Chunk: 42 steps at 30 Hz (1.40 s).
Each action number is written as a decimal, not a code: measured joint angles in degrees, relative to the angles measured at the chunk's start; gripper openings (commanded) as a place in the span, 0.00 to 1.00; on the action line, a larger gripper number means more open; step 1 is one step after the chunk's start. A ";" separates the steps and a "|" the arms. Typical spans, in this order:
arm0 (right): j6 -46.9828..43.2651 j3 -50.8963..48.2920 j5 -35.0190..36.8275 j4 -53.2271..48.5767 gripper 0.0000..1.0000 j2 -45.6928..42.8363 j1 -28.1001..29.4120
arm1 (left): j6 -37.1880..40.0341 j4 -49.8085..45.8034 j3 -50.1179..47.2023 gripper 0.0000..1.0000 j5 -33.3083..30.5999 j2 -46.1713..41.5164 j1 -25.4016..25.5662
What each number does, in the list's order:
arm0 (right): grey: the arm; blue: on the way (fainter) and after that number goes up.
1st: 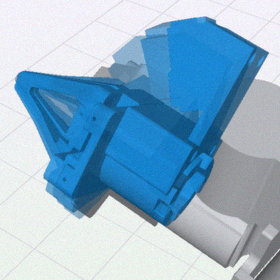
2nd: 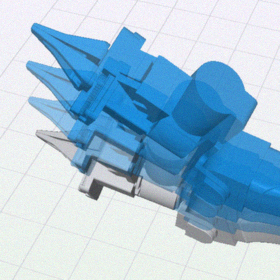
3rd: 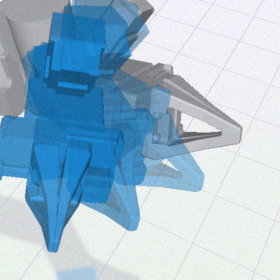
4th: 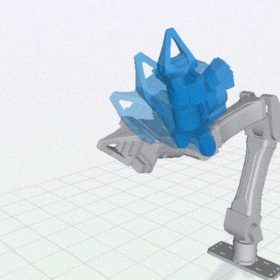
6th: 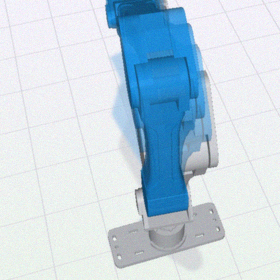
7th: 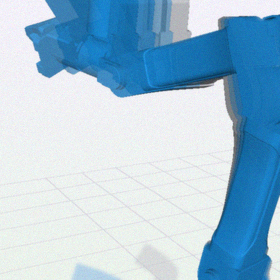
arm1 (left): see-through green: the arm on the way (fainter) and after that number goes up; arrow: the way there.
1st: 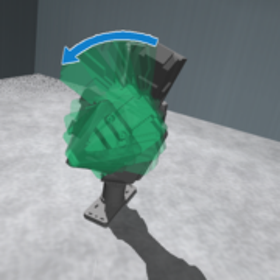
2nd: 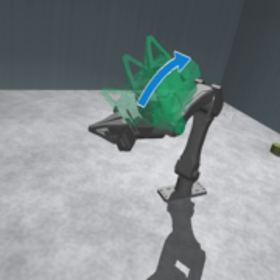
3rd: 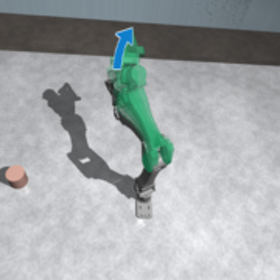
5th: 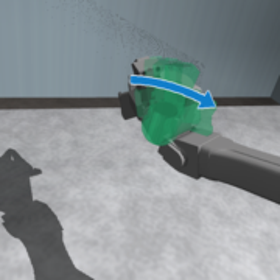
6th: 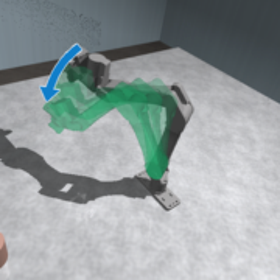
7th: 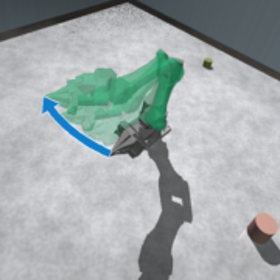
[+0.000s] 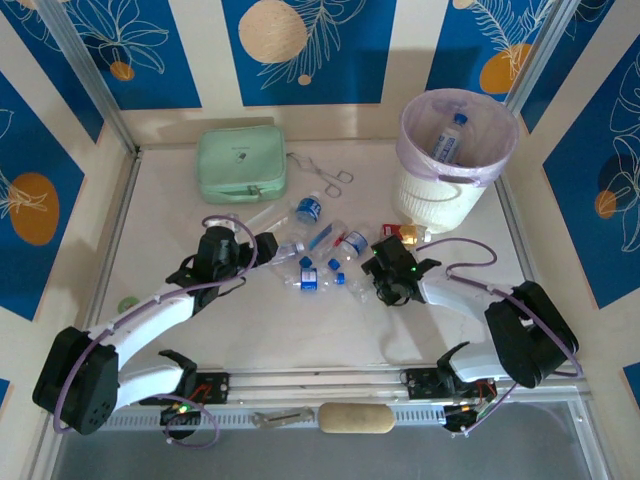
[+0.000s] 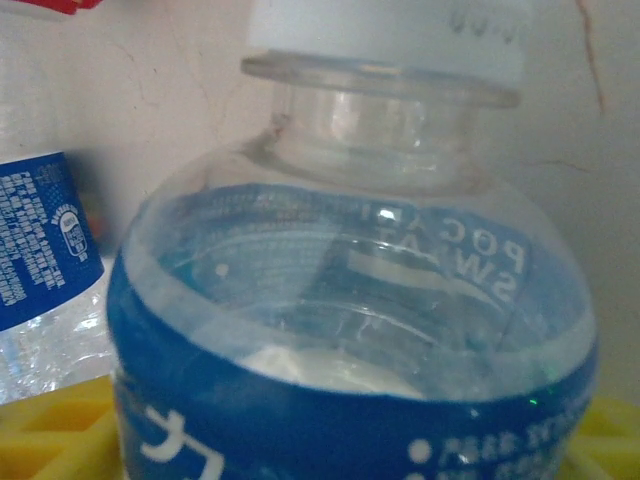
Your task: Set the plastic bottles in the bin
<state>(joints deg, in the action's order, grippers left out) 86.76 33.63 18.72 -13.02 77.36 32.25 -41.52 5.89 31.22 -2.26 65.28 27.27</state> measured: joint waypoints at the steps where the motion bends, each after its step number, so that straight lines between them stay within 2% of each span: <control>1: -0.15 -0.24 0.39 0.26 0.66 -0.31 0.04 | 0.00 0.00 0.00 0.99 0.00 0.00 0.00; 6: -2.03 -1.53 2.62 0.90 0.61 -3.26 0.02 | 0.00 0.00 0.00 0.99 0.00 0.00 -0.02; 12: -9.84 -1.22 3.63 1.90 0.54 -8.66 0.04 | -0.02 0.02 0.00 0.99 0.00 0.00 -0.02; 19: -25.73 3.04 3.91 3.28 0.52 -13.14 0.79 | -0.07 0.07 0.00 0.99 0.02 0.00 -0.02; 27: -48.04 18.05 1.88 2.91 0.50 -13.33 -0.28 | -0.17 0.09 -0.02 0.99 0.04 0.02 -0.02; 33: -59.32 30.84 -3.32 2.32 0.50 -12.55 -9.33 | -0.20 0.07 -0.02 0.99 0.04 0.02 -0.02; 42: -64.15 44.44 -10.62 2.19 0.50 -7.06 -24.52 | -0.17 0.04 -0.02 0.99 0.07 0.02 -0.02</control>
<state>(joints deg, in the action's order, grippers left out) 22.61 78.06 8.10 -10.83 70.30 7.73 -41.69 5.93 31.20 -2.20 65.30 27.24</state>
